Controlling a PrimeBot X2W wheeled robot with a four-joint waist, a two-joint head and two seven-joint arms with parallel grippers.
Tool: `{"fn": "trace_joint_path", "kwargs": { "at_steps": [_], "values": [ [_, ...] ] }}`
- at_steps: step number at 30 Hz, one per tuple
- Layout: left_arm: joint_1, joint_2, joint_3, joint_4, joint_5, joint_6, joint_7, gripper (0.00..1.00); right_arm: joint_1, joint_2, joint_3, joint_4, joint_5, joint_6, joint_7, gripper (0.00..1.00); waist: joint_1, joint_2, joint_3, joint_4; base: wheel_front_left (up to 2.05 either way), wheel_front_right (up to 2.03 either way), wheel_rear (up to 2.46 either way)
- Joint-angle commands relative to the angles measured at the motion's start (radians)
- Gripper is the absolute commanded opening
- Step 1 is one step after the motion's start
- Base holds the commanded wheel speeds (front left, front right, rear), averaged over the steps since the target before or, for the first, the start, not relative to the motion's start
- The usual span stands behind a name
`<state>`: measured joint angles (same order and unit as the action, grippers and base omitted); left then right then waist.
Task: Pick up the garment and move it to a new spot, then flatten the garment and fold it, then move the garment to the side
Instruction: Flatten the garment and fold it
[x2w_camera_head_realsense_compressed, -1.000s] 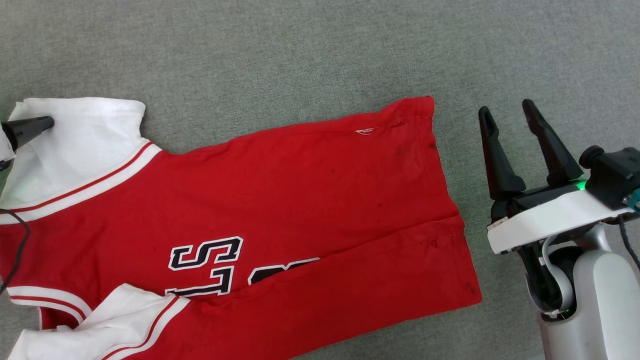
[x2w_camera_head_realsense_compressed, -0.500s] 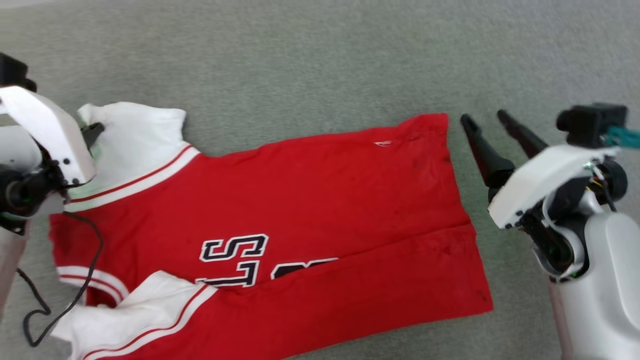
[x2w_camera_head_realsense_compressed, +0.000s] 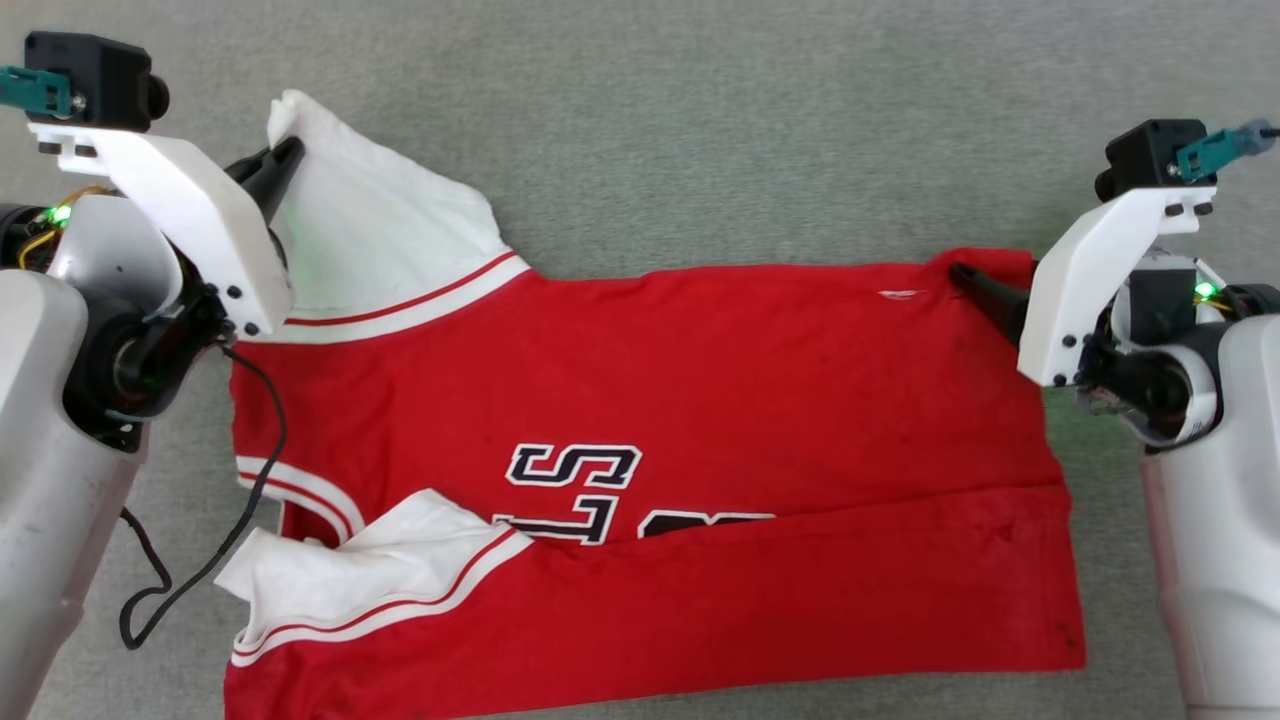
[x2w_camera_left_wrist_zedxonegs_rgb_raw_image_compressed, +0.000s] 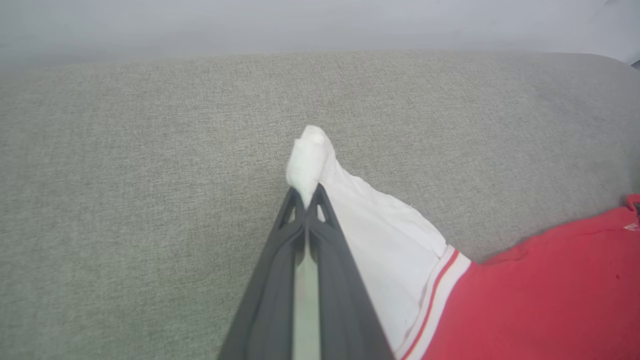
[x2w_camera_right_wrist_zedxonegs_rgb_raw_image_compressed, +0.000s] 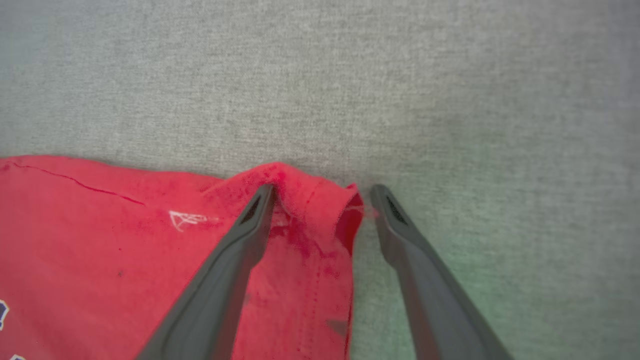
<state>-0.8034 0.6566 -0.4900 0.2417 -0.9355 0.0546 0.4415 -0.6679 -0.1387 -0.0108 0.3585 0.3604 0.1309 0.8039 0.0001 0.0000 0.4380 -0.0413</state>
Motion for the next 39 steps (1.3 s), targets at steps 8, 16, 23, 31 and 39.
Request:
{"fn": "trace_joint_path", "kwargs": {
  "at_steps": [8,16,23,31,39],
  "values": [
    [0.028,-0.006,0.0,-0.04,0.002,0.007,-0.035,0.0,0.002,0.028,0.015,0.151,-0.047,0.0,0.133,0.0,-0.0001,0.0,0.016,0.042,0.0,0.0,0.0],
    [0.098,-0.002,0.043,-0.048,-0.031,0.03,-0.095,0.0,-0.006,-0.023,0.055,0.073,-0.075,0.0,0.006,0.0,-0.0001,0.0,-0.062,0.041,0.0,0.0,0.0],
    [0.257,0.015,0.082,-0.085,-0.075,0.07,-0.146,0.0,0.095,-0.038,0.054,-0.015,-0.066,0.0,-0.122,0.0,-0.0001,0.0,-0.186,0.028,0.0,0.0,0.0],
    [0.529,0.0,0.143,-0.16,-0.169,0.133,-0.219,0.0,0.297,-0.04,0.025,-0.129,-0.026,-0.001,-0.187,0.0,-0.0001,0.0,-0.283,0.023,0.0,0.0,0.0],
    [0.751,-0.076,0.117,-0.126,-0.246,0.17,-0.229,0.0,0.51,-0.01,0.017,-0.087,0.003,0.0,-0.263,0.0,-0.0001,0.0,-0.338,0.017,0.0,0.0,0.0]
  ]
}}
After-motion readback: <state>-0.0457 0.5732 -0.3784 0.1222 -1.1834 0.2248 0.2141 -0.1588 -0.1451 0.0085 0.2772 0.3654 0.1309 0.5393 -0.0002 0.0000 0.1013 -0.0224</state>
